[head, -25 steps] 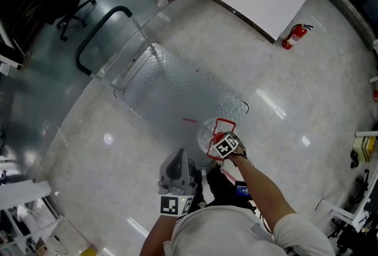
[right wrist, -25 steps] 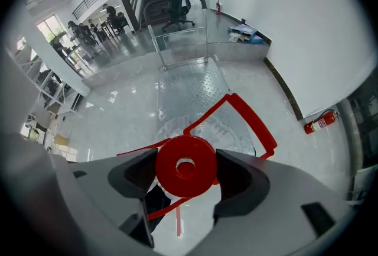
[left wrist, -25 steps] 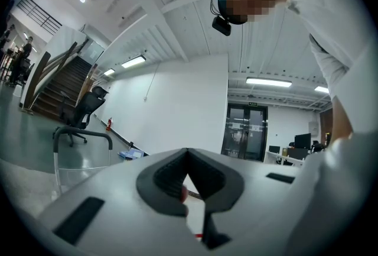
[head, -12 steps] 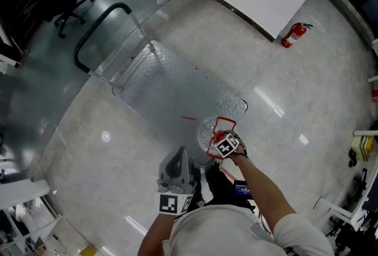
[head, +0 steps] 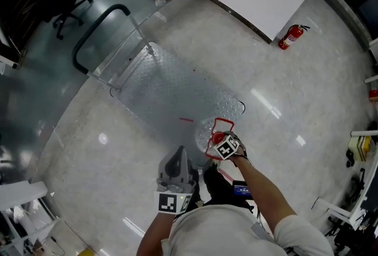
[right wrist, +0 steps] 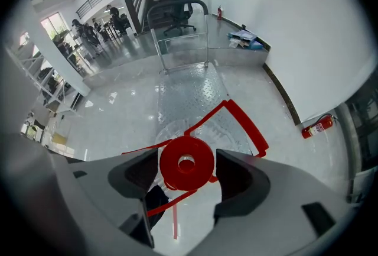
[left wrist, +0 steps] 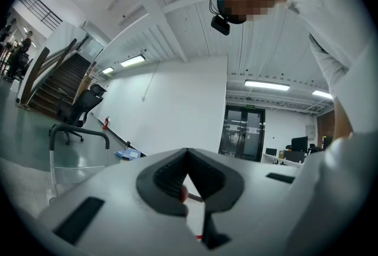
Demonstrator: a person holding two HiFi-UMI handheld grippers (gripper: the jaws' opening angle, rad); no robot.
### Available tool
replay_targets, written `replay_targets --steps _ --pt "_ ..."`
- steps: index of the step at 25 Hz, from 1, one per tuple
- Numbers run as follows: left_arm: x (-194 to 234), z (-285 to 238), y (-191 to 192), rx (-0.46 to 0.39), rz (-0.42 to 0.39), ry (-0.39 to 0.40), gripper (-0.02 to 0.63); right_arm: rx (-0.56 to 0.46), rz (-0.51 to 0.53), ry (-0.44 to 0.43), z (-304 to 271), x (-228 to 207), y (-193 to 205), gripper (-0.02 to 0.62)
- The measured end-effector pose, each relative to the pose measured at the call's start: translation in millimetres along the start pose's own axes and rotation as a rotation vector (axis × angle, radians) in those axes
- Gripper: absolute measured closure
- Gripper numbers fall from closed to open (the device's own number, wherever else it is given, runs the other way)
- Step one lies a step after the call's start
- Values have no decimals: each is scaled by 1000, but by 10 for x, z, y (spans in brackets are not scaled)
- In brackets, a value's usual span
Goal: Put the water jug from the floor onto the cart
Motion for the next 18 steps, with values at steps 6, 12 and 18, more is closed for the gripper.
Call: replay_targets --steps 6,12,18 --pt "-24 -13 -22 -16 7 13 607 -77 -43 0 262 -1 -204 291" --pt "-42 -25 -116 -41 14 30 607 -201 -113 62 693 -56 -450 390" --pt "-140 -23 -239 -53 -31 79 607 -350 -150 207 1225 -143 -645 580"
Point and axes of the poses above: the fingertips, and each gripper's own axes: z backward along the fingers, x to its left, y out of its underside, the point moved 4 cm from there along z, backward along the fingers, and after that the axes turned 12 degrees about -x, right-handed, at the moved point
